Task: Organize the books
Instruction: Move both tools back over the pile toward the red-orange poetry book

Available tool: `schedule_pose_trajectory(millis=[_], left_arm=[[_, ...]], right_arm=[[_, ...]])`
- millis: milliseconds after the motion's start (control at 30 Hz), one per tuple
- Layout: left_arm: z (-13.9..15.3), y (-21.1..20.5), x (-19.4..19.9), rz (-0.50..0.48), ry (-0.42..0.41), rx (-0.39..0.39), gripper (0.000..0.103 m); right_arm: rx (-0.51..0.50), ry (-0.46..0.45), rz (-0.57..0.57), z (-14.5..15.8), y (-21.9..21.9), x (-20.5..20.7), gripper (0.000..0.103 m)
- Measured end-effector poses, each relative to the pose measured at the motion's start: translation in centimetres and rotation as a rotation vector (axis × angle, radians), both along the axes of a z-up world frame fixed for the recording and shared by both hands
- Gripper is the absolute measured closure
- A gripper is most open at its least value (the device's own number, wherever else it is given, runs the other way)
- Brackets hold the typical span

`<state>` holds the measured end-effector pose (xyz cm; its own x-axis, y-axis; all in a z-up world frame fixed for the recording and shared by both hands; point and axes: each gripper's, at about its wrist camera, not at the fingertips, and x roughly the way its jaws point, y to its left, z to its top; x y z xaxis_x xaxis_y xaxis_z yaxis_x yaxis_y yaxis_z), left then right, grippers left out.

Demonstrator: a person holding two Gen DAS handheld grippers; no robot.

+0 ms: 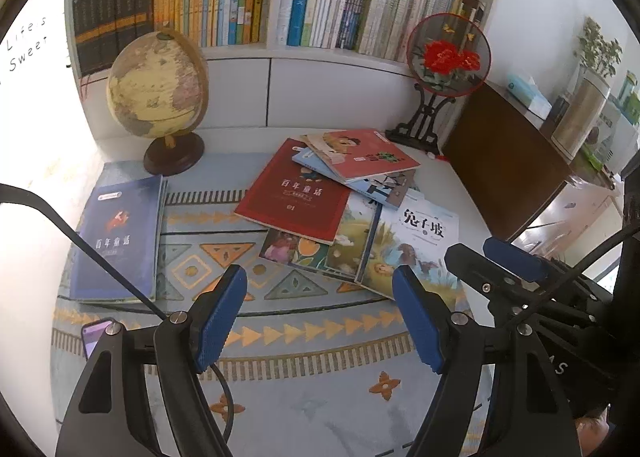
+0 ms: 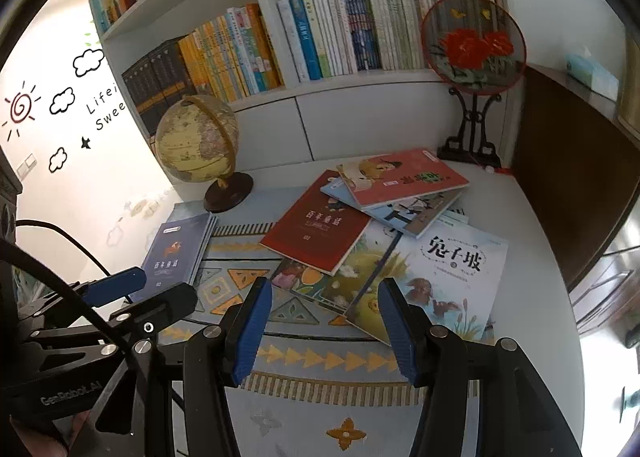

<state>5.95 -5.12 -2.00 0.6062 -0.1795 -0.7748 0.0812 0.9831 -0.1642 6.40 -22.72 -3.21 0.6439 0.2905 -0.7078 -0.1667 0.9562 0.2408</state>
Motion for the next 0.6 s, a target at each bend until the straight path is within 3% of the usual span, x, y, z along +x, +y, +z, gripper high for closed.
schedule_pose_trajectory(millis=[233, 433, 600], left_arm=[[-0.4, 1.0, 0.5, 0.052, 0.014, 0.003, 0.029], [-0.5, 0.4, 0.7, 0.053, 0.015, 0.050, 0.029], [-0.6, 0.0, 1.2, 0.045, 0.037, 0.045, 0.029]], right_arm=[[0.014, -0.005, 0.009, 0.2, -0.1, 0.4, 0.050], [0.005, -0.012, 0.015, 0.0, -0.1, 0.9, 0.050], [0.008, 0.001, 0.015, -0.5, -0.7, 1.6, 0.050]])
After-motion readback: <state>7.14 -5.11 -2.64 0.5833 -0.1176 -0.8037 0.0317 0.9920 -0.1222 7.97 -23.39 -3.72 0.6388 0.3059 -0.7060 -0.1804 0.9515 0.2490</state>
